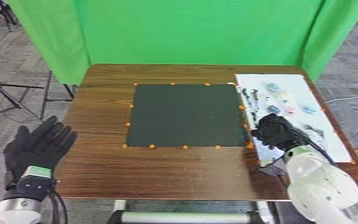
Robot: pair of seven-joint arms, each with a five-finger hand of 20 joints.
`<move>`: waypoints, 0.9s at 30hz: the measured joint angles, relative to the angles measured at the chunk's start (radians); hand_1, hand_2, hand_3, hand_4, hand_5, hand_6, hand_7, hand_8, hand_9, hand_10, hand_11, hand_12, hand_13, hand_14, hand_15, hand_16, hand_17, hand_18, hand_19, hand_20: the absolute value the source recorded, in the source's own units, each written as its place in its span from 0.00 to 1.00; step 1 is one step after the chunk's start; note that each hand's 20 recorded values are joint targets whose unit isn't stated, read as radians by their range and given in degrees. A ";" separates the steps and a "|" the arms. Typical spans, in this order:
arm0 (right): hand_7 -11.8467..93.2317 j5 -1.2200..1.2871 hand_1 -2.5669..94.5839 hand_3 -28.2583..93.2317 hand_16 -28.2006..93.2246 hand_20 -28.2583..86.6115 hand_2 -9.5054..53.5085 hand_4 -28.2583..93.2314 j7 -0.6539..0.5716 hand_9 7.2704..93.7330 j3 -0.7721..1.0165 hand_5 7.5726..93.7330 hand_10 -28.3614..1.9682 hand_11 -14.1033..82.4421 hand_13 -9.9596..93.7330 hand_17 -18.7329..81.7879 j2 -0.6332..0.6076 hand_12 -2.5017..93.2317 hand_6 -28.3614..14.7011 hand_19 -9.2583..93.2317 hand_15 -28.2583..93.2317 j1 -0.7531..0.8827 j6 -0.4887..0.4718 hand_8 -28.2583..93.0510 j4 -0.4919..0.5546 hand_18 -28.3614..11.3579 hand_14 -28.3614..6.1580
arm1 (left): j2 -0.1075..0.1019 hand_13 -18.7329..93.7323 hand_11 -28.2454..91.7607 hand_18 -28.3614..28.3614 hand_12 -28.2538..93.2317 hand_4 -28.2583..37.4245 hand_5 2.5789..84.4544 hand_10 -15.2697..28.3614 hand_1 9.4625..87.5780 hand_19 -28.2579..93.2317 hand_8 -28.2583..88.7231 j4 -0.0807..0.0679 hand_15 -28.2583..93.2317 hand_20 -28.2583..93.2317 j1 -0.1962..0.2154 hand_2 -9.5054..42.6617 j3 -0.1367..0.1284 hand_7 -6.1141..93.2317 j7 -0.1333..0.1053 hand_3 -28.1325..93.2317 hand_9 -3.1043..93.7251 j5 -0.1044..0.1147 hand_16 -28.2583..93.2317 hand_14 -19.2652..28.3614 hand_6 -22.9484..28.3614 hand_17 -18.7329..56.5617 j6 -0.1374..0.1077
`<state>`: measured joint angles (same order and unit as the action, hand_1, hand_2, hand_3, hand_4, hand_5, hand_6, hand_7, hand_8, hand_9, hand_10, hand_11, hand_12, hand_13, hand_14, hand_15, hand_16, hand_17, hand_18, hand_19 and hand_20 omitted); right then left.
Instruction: Arrange flowers
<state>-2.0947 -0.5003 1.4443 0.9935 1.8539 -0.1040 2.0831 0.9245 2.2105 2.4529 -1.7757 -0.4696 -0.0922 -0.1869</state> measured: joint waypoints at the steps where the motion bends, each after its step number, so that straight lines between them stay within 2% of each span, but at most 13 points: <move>1: 0.79 -0.005 0.43 0.88 0.54 0.63 0.20 0.07 0.004 0.79 -0.011 0.65 0.53 0.67 0.83 0.67 0.003 0.44 0.55 1.00 0.76 -0.020 -0.004 0.45 0.000 0.24 0.55 | 0.000 0.47 0.53 0.79 0.36 0.00 0.58 0.71 0.29 0.59 0.14 0.001 0.71 0.36 0.001 0.41 0.000 0.32 0.000 0.82 0.50 0.000 0.17 0.75 0.58 0.24 -0.001; 6: 0.79 0.002 0.44 0.88 0.54 0.63 0.19 0.08 0.007 0.79 -0.099 0.65 0.52 0.67 0.83 0.68 0.031 0.45 0.54 1.00 0.77 -0.141 -0.037 0.45 -0.025 0.24 0.53 | 0.000 0.47 0.53 0.79 0.36 0.00 0.58 0.71 0.29 0.60 0.14 0.010 0.71 0.36 0.019 0.41 -0.013 0.32 -0.011 0.82 0.50 0.006 0.17 0.75 0.58 0.24 -0.015; 12: 0.79 0.268 0.44 0.88 0.54 0.63 0.18 0.09 -0.067 0.79 -0.278 0.66 0.51 0.67 0.83 0.68 0.108 0.46 0.54 1.00 0.77 -0.340 0.013 0.45 -0.140 0.23 0.52 | -0.013 0.47 0.53 0.79 0.36 0.00 0.59 0.71 0.29 0.59 0.14 0.013 0.71 0.36 0.042 0.41 -0.040 0.32 -0.027 0.82 0.50 0.014 0.17 0.76 0.58 0.25 -0.030; 15: 0.79 0.268 0.44 0.87 0.54 0.63 0.18 0.09 -0.101 0.80 -0.359 0.66 0.50 0.67 0.83 0.69 0.164 0.46 0.53 1.00 0.77 -0.420 0.033 0.45 -0.184 0.21 0.51 | -0.017 0.47 0.53 0.79 0.36 0.00 0.59 0.71 0.29 0.59 0.14 0.010 0.71 0.35 0.036 0.41 -0.039 0.32 -0.028 0.82 0.50 0.022 0.17 0.76 0.58 0.25 -0.041; 18: 0.79 0.153 0.45 0.87 0.54 0.63 0.17 0.10 -0.142 0.81 -0.431 0.67 0.50 0.67 0.84 0.69 0.227 0.46 0.53 1.00 0.77 -0.480 0.055 0.45 -0.217 0.19 0.50 | -0.022 0.47 0.54 0.78 0.36 0.00 0.58 0.71 0.29 0.59 0.14 -0.007 0.71 0.35 0.003 0.41 -0.015 0.32 -0.015 0.82 0.50 0.024 0.17 0.76 0.59 0.25 -0.042; 22: 0.78 0.094 0.45 0.87 0.54 0.63 0.16 0.11 -0.223 0.81 -0.497 0.67 0.49 0.67 0.84 0.70 0.305 0.45 0.53 1.00 0.77 -0.533 0.071 0.45 -0.254 0.18 0.50 | -0.020 0.47 0.53 0.78 0.36 0.00 0.58 0.71 0.29 0.59 0.14 -0.030 0.71 0.35 -0.066 0.41 0.012 0.32 0.044 0.82 0.50 0.011 0.17 0.76 0.59 0.25 -0.042; 24: 0.78 0.094 0.45 0.87 0.53 0.63 0.16 0.11 -0.243 0.82 -0.530 0.67 0.49 0.67 0.85 0.71 0.332 0.45 0.53 1.00 0.77 -0.552 0.071 0.46 -0.277 0.17 0.50 | -0.023 0.47 0.53 0.78 0.36 0.00 0.58 0.71 0.29 0.59 0.14 -0.034 0.71 0.35 -0.090 0.41 0.020 0.32 0.051 0.82 0.50 0.010 0.17 0.76 0.59 0.25 -0.042; 27: 0.78 0.093 0.45 0.87 0.53 0.64 0.16 0.11 -0.248 0.82 -0.586 0.68 0.49 0.67 0.85 0.71 0.357 0.44 0.53 1.00 0.77 -0.575 0.069 0.46 -0.318 0.16 0.51 | -0.039 0.47 0.53 0.78 0.36 0.00 0.58 0.71 0.29 0.59 0.14 -0.038 0.71 0.35 -0.110 0.41 0.031 0.32 0.049 0.82 0.50 0.008 0.17 0.76 0.59 0.25 -0.042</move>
<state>-2.0018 -0.7478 0.8582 1.3510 1.2788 -0.0351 1.7654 0.8857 2.1726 2.3425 -1.7451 -0.4205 -0.0843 -0.2290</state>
